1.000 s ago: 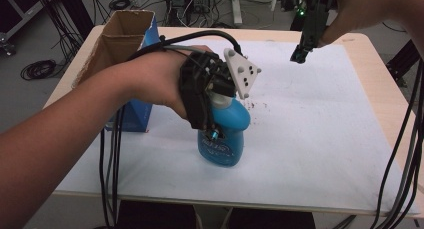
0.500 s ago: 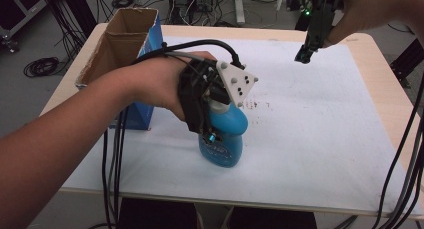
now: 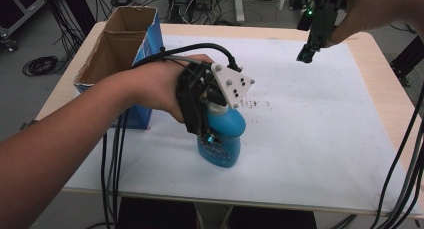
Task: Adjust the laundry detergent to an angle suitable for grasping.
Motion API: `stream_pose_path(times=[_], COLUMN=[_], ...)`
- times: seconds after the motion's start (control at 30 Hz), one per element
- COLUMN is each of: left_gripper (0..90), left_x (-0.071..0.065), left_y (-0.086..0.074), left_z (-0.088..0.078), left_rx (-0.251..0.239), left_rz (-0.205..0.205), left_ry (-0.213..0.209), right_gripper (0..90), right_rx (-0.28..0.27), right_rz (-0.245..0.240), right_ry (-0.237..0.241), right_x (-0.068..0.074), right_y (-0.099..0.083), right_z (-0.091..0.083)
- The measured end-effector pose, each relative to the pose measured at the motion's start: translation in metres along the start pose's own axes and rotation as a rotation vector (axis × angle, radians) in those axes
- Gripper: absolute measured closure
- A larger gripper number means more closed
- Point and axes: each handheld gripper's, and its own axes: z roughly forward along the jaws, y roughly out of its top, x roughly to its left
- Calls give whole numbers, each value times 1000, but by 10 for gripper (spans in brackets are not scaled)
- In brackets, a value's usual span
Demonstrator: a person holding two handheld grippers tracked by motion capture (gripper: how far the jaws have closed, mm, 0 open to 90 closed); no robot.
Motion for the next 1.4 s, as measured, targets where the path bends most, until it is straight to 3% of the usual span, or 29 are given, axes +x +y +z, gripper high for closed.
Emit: stream_pose_path(times=[0.07, 0.2, 0.47, 0.5, 0.63, 1.0, 1.4], left_gripper=[388, 387, 346, 335, 303, 238, 172], left_x=[-1, -2, -3, -4, -4, -5, -7], left_y=[1, 3, 3, 3, 3, 0, -2], left_z=[1, 0, -1, -4, -5, -10, -29], left_rx=[0, 20, 8, -4, 16, 14, 50], left_rz=[18, 7, 7, 2, -7, -42, -87], left_ry=[7, 18, 23, 39, 35, 44, 57], right_gripper=[11, 11, 11, 12, 11, 11, 12], right_rx=[-1, 5, 5, 5, -8, -2, -6], right_rz=[3, 4, 5, 3, 12, 17, 18], right_ry=[-1, 1, 0, -1, -2, -1, -2], right_x=[0, -1, 0, 0, -2, -2, -2], right_y=[0, 0, 0, 0, -2, -3, -2], right_z=[1, 2, 1, 1, -1, 0, 1])
